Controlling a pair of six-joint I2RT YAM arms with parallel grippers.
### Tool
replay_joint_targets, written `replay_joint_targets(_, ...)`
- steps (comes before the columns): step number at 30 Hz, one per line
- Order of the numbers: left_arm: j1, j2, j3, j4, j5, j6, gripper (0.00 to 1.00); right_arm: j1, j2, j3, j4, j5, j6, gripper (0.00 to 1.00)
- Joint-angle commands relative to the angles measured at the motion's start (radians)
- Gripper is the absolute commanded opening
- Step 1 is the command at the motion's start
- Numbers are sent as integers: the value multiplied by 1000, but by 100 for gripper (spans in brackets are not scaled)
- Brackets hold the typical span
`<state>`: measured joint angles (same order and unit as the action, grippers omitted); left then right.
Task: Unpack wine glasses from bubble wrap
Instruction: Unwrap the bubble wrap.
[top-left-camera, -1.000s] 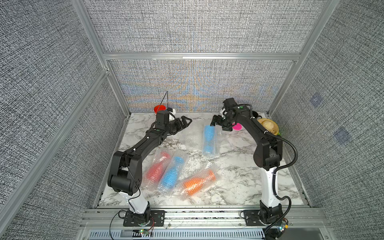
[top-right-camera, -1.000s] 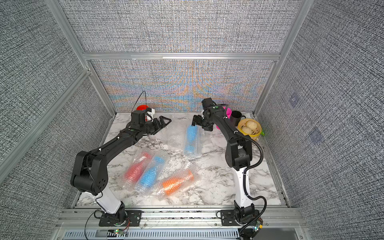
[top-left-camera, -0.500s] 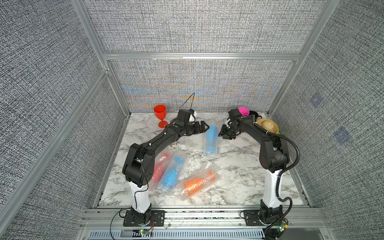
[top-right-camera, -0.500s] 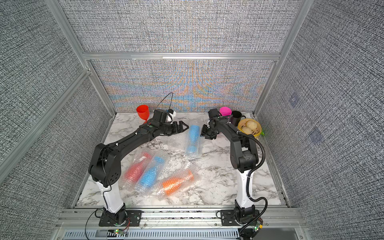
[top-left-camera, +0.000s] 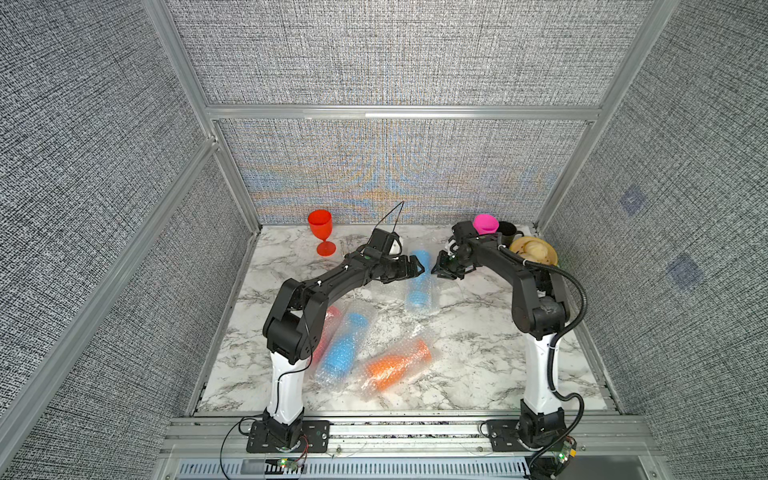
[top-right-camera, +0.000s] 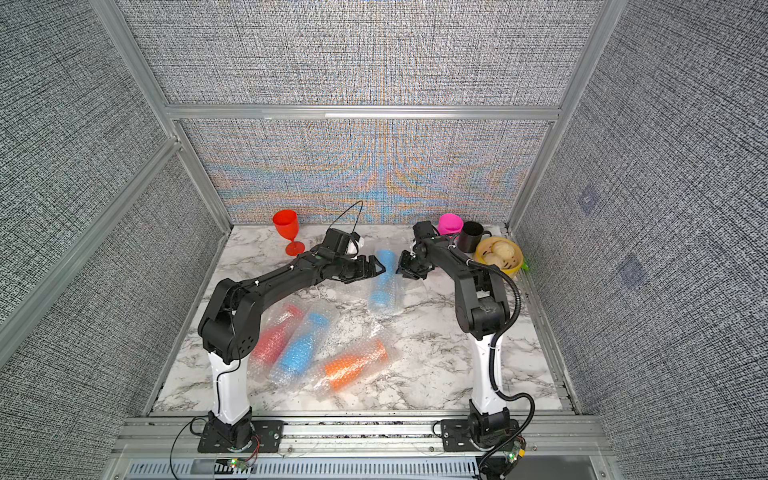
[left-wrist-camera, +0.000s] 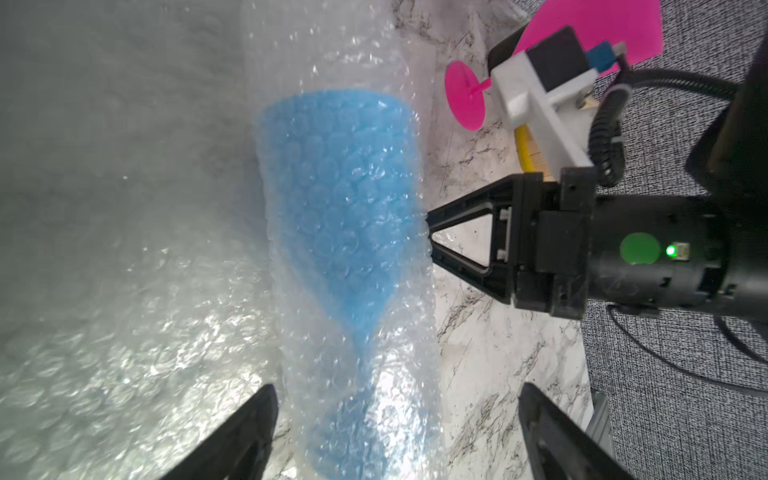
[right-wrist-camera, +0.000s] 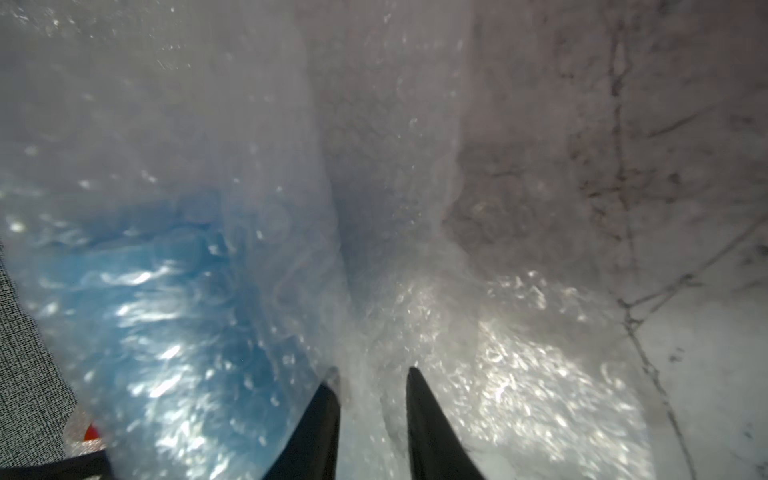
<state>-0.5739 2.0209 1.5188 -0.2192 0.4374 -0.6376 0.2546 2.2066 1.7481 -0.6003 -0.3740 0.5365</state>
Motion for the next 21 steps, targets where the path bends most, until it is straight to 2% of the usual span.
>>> replay_joint_targets(1,0,-20,-13,14,2,3,90,2,13,29,-23,-16,-23,31)
replay_joint_targets(10,2,-73,-68,-24,-64,42,90,15,-106,-74,28,-15,-90,32)
replay_joint_targets(15,2,-74,-45,-72,-73,62,90,28,-85,-38,-27,-13,-117,33)
replay_joint_targets(21,3,-98,-35,-107,-100,84,90,54,-61,-20,-28,-41,-118,23)
